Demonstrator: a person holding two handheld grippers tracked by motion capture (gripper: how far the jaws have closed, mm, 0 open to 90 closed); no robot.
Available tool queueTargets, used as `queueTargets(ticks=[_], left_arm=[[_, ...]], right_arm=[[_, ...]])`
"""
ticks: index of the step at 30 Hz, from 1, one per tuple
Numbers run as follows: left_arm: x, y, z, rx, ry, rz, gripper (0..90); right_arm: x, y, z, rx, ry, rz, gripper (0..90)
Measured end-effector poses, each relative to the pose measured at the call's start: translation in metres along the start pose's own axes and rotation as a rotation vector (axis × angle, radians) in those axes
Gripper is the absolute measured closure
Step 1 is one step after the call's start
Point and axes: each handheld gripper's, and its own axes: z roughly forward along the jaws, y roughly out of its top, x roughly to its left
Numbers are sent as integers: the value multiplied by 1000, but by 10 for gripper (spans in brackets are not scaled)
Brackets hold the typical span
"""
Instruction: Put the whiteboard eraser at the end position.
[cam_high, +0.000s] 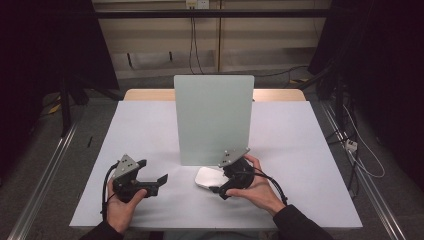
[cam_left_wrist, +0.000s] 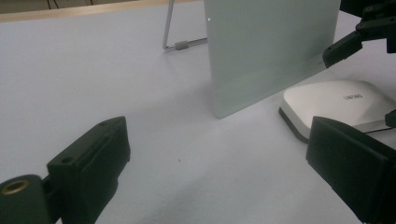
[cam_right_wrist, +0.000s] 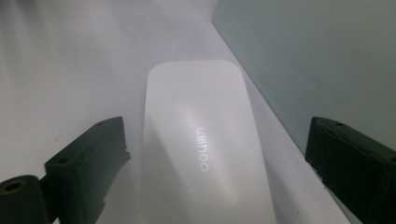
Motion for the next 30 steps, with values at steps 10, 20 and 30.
queueTargets(ticks=[10, 20, 30], left_arm=[[0, 1, 1, -2, -3, 4, 53], [1, 0, -1, -23, -19, -9, 35], [0, -1, -1, -3, 4, -7, 35]], right_arm=[[-6, -4, -11, -70, -44, 113, 106], [-10, -13, -25, -121, -133, 167, 100], [-16, -29, -40, -157, -202, 219, 108]])
